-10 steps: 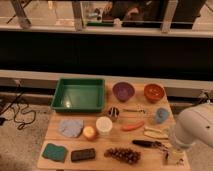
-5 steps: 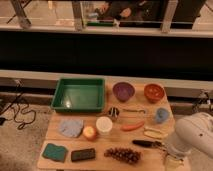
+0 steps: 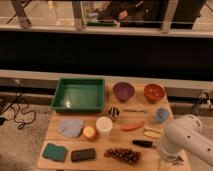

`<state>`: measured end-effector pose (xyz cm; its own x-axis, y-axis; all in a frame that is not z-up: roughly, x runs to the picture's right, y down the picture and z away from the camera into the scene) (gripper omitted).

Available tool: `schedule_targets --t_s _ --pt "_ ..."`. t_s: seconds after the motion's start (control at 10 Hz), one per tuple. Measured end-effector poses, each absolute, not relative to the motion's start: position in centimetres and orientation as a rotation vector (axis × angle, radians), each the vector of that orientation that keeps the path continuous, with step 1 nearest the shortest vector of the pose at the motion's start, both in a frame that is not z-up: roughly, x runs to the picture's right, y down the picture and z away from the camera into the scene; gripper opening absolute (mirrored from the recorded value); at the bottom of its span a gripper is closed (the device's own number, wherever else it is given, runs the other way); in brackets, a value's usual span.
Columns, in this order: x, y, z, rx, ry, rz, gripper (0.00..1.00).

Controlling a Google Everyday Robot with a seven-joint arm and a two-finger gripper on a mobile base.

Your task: Wipe red bowl with brush

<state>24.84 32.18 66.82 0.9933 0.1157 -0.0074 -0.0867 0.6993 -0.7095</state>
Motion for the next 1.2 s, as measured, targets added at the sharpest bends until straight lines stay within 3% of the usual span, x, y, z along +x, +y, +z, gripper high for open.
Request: schedule_targets --t_s 1.2 --pt "25.3 31.3 70.8 -0.780 -0.004 0.095 0.80"
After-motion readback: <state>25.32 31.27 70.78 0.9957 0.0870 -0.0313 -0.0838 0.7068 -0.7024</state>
